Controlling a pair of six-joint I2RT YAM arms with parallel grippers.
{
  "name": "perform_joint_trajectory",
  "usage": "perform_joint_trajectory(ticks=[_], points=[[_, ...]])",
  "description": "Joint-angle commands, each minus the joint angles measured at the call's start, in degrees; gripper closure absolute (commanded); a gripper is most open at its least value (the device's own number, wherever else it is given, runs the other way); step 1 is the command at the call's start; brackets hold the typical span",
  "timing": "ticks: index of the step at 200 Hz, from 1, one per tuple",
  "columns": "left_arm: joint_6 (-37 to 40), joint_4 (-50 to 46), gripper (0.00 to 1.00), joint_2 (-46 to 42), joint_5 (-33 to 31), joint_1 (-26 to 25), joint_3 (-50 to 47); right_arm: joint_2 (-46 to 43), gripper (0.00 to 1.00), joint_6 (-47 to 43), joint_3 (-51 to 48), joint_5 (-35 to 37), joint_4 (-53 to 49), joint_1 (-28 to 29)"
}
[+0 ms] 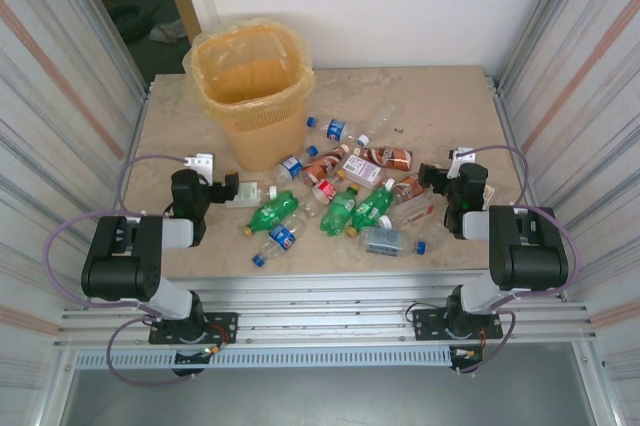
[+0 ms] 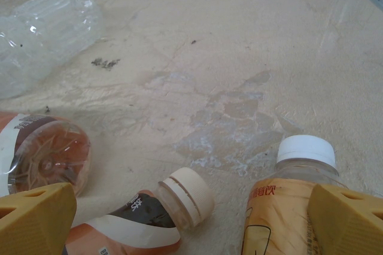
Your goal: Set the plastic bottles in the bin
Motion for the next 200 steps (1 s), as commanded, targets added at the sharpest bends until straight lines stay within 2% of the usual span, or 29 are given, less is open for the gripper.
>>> perform_joint_trajectory(ticks=[1, 54, 100, 119, 156, 200], points=[[0.4, 1.0, 0.01, 0.2, -1.0, 0.1, 1.2, 0.1, 0.02, 0.6, 0.2, 1.2, -0.5, 0.3], [0.4, 0.9, 0.01, 0.2, -1.0, 0.1, 1.2, 0.0, 0.02, 0.6, 0.1, 1.2, -0.4, 0.2], [0.4, 1.0, 0.01, 0.0, 1.8, 0.8, 1.1, -0.1, 0.02, 0.6, -0.1, 1.0, 0.0, 0.2], [0.5, 1.2, 0.01, -0.5, 1.5, 0.9, 0.8, -1.3, 0.02, 1.7, 0.8, 2.2, -2.6, -0.3], [-0.7, -1.7, 0.01, -6.4, -1.0, 0.9, -0.2, -6.5, 0.02, 3.0, 1.2, 3.4, -7.5, -1.1], [-1.3, -9.3, 0.01, -16.4, -3.6, 0.9, 0.2, -17.2, 0.02, 4.1, 4.3, 6.4, -19.8, -1.5]])
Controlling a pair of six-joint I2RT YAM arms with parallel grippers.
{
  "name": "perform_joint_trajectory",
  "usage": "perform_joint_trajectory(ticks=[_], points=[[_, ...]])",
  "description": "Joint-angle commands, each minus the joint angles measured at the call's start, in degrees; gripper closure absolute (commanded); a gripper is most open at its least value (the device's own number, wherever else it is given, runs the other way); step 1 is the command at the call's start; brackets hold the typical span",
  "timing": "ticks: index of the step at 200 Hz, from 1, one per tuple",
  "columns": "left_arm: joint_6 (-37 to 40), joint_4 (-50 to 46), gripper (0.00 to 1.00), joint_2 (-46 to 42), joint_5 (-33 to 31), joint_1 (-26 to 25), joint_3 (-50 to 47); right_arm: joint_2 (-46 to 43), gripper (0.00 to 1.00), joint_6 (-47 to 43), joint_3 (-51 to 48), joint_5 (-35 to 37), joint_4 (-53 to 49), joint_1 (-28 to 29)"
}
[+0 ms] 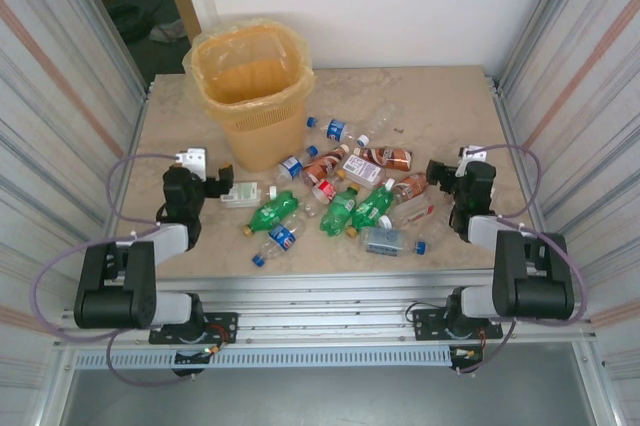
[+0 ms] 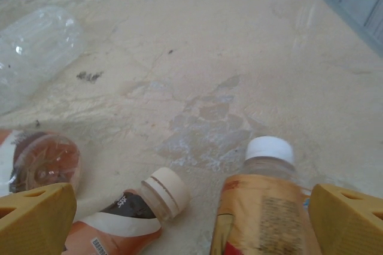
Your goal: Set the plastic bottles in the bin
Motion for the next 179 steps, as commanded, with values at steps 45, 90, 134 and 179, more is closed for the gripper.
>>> perform_joint_trajectory(ticks=[45, 90, 134, 179], points=[[-5.8, -17.9, 0.01, -20.3, -9.5, 0.3, 2.0, -19.4, 0.02, 5.0, 7.0, 4.6, -24.7, -0.3], [-15.0, -28.4, 0.01, -29.8, -6.1, 0.1, 4.1, -25.3, 0.02, 17.9, 14.9, 11.3, -49.8, 0.7], [-19.3, -33.1, 0.01, -33.1, -6.2, -1.7, 4.9, -27.4, 0.02, 27.1, 20.2, 15.6, -70.2, 2.2], [-20.9, -33.4, 0.01, -35.8, -7.0, -1.8, 3.7, -26.0, 0.0, 29.5, 23.1, 12.6, -82.5, -1.4]])
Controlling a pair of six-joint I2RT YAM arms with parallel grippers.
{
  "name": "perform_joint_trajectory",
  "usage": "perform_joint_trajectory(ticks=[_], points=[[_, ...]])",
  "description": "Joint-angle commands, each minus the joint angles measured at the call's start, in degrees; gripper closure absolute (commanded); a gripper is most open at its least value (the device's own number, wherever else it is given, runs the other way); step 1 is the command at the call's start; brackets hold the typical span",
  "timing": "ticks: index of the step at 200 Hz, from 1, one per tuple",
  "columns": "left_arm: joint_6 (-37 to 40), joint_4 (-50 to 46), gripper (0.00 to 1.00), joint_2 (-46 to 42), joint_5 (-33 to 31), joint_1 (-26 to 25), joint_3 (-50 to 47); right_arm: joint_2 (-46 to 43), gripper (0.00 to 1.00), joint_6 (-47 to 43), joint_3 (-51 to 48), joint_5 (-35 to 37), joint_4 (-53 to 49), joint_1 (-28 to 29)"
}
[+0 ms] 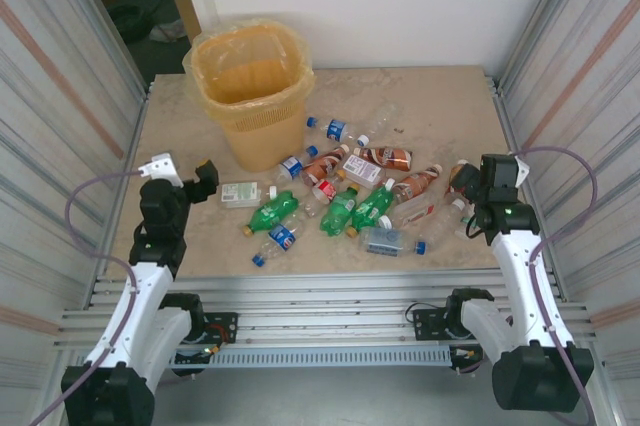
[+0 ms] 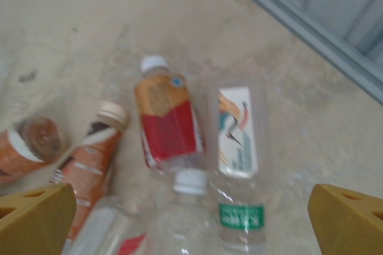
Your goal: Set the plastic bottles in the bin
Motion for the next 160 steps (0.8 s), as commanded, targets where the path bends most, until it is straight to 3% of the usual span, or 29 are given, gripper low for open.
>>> perform_joint_trajectory(ticks=[1, 57, 115, 160], points=[[-2.2, -0.5, 0.01, -1.8, -0.6, -0.3, 0.7, 0.6, 0.0, 3.4, 2.3, -1.7, -11.1, -2.7], [-2.0, -1.3, 0.01, -1.7, -0.6, -0.2, 0.6, 5.8, 0.13, -0.9, 1.3, -17.5, -8.4, -12.9], [-2.5, -2.3, 0.01, -2.0, -0.7, -0.2, 0.1, 12.7, 0.19, -3.7, 0.1, -24.3, -3.5, -19.5], [-2.5, -2.7, 0.01, -1.9, -1.2, -0.3, -0.1, 16.7, 0.21, -4.3, 0.1, -26.7, 0.7, -20.4]])
